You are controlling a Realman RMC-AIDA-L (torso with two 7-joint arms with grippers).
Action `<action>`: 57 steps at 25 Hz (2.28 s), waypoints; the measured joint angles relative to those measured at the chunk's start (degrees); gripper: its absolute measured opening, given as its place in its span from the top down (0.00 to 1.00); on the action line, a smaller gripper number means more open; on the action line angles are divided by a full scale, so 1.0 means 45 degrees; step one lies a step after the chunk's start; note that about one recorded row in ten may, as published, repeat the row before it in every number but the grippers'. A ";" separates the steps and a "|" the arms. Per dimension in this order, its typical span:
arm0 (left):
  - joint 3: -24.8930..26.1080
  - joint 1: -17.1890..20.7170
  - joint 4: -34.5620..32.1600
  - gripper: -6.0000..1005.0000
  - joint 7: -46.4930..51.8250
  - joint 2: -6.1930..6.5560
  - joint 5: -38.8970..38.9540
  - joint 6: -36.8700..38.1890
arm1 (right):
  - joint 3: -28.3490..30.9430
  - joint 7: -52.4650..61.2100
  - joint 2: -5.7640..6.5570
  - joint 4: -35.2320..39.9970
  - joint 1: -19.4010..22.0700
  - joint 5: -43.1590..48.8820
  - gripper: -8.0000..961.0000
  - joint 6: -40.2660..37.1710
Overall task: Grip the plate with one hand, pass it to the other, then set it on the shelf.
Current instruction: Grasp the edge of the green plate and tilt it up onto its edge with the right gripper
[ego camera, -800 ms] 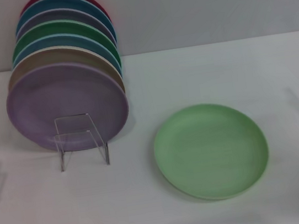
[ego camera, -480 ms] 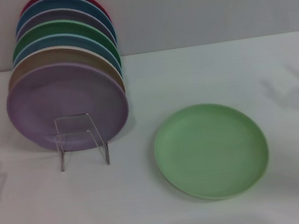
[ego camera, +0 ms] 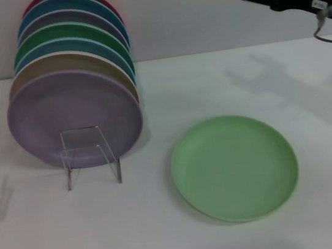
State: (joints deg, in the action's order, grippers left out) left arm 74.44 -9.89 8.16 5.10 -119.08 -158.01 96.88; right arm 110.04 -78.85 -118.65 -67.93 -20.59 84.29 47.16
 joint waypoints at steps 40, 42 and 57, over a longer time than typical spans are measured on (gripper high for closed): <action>-0.0315 -0.0177 -0.0064 0.16 0.0157 0.0006 -0.0070 -0.0220 | 0.0834 1.1927 0.0056 0.0754 -0.3114 1.4466 0.16 0.7081; -0.0325 -0.0189 -0.0037 0.16 0.0156 0.0003 -0.0068 -0.0222 | 0.0785 1.1926 0.0057 0.0914 -0.3210 1.4595 0.16 0.7045; -0.0385 -0.0224 0.0002 0.17 0.0154 -0.0001 -0.0072 -0.0377 | 0.0353 1.1956 0.0084 0.2090 -0.3825 1.5192 0.16 0.6531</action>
State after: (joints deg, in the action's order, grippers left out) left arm 72.71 -10.90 8.17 5.80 -119.08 -158.33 95.18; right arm 111.63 -25.05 -118.27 -58.53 -37.80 152.65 76.55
